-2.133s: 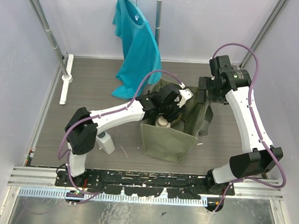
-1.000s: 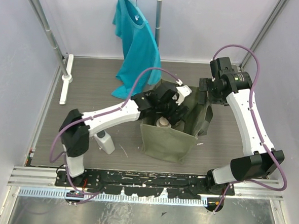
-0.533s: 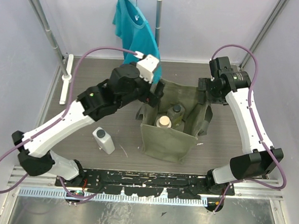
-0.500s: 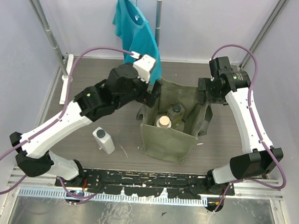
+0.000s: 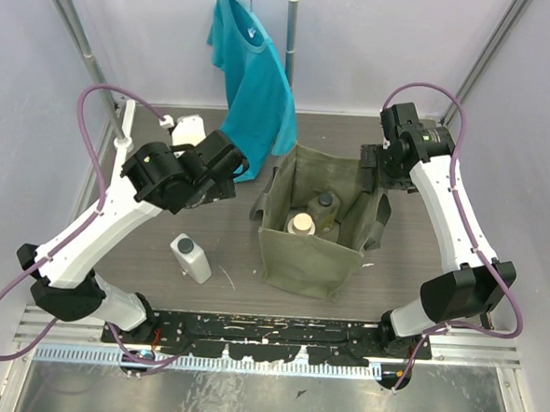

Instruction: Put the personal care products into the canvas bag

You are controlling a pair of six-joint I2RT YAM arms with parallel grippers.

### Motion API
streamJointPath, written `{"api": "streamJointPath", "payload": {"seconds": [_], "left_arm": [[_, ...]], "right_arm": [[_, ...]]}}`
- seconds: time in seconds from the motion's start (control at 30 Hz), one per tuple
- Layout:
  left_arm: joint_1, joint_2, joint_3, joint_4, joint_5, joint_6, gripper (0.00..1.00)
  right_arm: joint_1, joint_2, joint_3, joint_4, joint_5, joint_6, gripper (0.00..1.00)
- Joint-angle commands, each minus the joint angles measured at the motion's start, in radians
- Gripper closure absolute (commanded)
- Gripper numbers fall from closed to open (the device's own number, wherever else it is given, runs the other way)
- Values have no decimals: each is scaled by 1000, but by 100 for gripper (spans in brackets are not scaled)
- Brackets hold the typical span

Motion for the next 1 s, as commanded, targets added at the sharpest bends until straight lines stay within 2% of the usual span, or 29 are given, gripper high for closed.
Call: {"api": "streamJointPath", "payload": {"seconds": [0.0,0.13,0.5,0.7,0.97], "left_arm": [[29,54,23,-264,-34,-385,2],[108,65,-91,-272,99,-456,2],[180,-80,-331,-271,116,-683,2],[205,-95,-415,-263,203,-719,2],[236,-92,-537,-148,305,-675,2]], "right_arm": [[-3,-21,34,20,-6,-25,0],[-3,-42,26,16,-3,-31,0],[-1,-81,-11,19,-12,-23,0],[-3,-85,-17,18,-12,-21,0],[-3,-94,-22,3,-6,-17,0]]}}
